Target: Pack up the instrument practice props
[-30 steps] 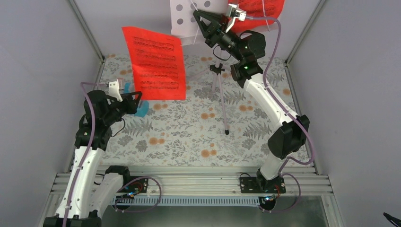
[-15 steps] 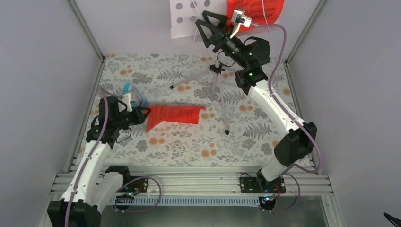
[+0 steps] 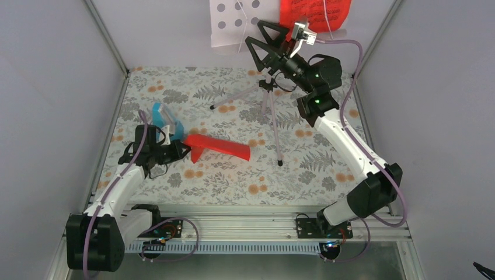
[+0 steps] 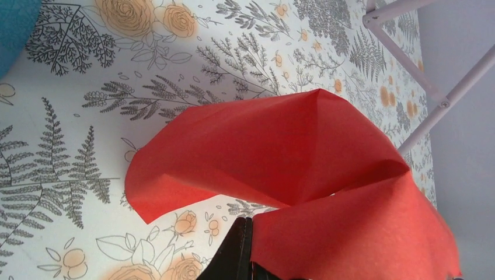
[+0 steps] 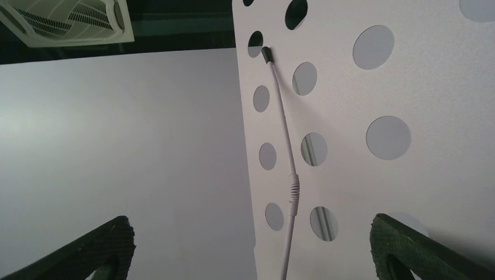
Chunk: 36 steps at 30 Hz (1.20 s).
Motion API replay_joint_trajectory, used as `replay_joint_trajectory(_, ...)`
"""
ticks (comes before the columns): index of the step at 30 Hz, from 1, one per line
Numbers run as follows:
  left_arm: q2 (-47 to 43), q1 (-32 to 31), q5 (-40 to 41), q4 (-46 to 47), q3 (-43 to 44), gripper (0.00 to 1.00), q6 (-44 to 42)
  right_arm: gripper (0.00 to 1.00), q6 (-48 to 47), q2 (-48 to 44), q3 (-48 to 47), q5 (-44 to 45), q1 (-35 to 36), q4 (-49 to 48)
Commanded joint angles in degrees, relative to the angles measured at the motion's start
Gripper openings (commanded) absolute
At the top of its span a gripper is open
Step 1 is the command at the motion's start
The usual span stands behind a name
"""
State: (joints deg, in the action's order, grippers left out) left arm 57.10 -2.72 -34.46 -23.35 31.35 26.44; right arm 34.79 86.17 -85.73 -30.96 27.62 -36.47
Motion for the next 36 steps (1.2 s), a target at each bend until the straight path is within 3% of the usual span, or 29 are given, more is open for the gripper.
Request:
replay_joint_trajectory(1, 1.4, 0.2, -0.2, 3.7, 0.2, 0.02, 0.9, 0.96, -4.6, -2.6, 1.1, -0.2, -0.3, 2.2)
replay_joint_trajectory(11, 2.4, -0.7, -8.6, -1.2, 6.7, 0.02, -6.0, 1.0, -8.8, -7.5, 5.0, -0.2, -0.3, 4.2)
replay_joint_trajectory(17, 0.8, -6.9, -12.1, -4.6, 11.0, 0.02, -8.0, 1.0, -10.5, -9.8, 6.5, 1.4, -0.3, 6.4)
replay_joint_trajectory(21, -0.8, -12.7, -12.4, -3.8, 14.0, 0.02, -5.3, 1.0, -10.9, -11.6, 7.9, 2.5, -0.3, 6.6)
replay_joint_trajectory(26, -3.6, -15.5, -14.8, 0.6, 15.5, 0.02, 1.0, 1.0, -11.7, -12.6, 8.4, 4.0, -0.4, 8.0)
replay_joint_trajectory(30, -5.3, -16.4, -15.5, 2.9, 13.5, 0.02, 5.1, 1.0, -12.2, -13.0, 9.0, 5.9, -0.3, 9.0)
replay_joint_trajectory(36, -3.7, -16.3, -9.6, 0.6, 7.0, 0.02, 7.0, 1.0, -11.6, -13.1, 10.3, 6.1, -0.3, 9.2)
